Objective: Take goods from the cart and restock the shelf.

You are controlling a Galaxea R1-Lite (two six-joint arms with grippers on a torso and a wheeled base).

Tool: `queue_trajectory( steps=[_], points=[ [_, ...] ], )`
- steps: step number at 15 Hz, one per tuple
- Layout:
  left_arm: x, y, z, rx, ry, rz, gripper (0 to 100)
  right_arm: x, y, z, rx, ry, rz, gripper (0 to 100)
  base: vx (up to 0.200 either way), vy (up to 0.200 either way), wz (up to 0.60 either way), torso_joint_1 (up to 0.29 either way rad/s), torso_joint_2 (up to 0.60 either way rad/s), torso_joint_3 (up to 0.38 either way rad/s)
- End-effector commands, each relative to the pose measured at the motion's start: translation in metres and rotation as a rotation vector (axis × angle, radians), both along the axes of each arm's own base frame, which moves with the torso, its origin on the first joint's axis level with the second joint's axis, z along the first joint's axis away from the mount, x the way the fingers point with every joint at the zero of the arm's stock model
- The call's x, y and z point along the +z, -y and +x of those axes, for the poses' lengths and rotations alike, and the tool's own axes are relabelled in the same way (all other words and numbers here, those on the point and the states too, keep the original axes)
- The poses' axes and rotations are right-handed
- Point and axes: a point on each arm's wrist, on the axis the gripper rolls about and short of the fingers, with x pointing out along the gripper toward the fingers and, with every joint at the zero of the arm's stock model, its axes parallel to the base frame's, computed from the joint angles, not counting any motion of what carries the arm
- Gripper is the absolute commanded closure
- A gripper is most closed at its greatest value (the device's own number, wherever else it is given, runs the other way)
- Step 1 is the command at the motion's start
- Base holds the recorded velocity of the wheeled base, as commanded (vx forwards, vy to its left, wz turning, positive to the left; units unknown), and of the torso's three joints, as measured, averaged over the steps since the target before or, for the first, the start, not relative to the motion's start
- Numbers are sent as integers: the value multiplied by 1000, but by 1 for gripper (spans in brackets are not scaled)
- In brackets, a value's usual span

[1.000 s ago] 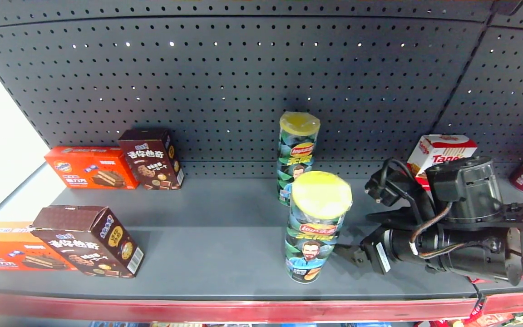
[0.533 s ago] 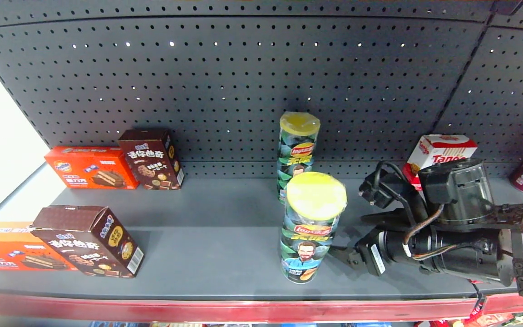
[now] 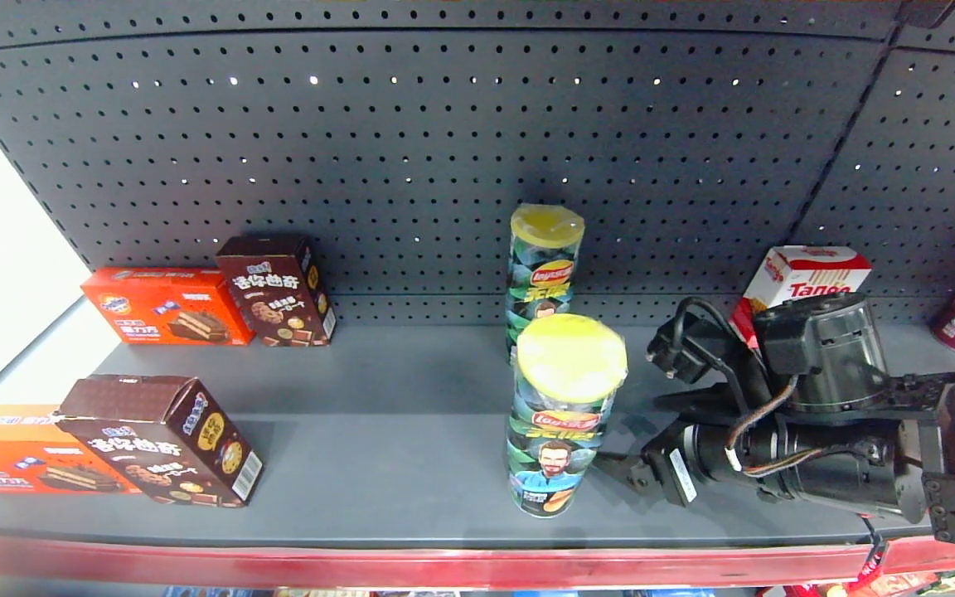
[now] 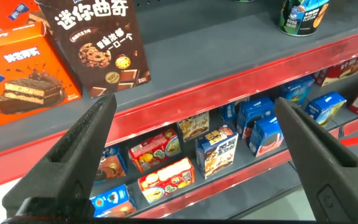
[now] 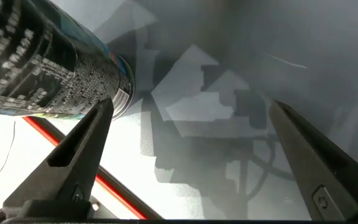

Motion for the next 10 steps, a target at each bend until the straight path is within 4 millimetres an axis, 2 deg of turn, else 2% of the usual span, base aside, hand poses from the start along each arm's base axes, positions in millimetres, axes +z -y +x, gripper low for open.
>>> queue_trajectory(
  steps=[1, 3, 6, 7, 8, 9, 10],
  points=[
    [0, 0, 0, 0, -2, 0, 0, -1, -1, 0, 1, -1, -1, 0, 0, 0, 0, 0, 0, 0],
    [0, 0, 0, 0, -2, 0, 0, 1, 0, 0, -3, 4, 2, 0, 0, 0, 0, 0, 0, 0],
    [0, 0, 0, 0, -3, -3, 0, 24, 27, -5, -74, 72, 52, 0, 0, 0, 0, 0, 0, 0],
    [0, 0, 0, 0, -3, -4, 0, 43, 54, -14, -146, 142, 95, 0, 0, 0, 0, 0, 0, 0],
    [0, 0, 0, 0, -3, -4, 0, 43, 54, -14, -146, 142, 95, 0, 0, 0, 0, 0, 0, 0],
    [0, 0, 0, 0, -3, -4, 0, 76, 94, -42, -252, 285, 170, 0, 0, 0, 0, 0, 0, 0],
    [0, 0, 0, -2, -4, -5, 0, 87, 114, -64, -309, 358, 199, 0, 0, 0, 0, 0, 0, 0]
  ],
)
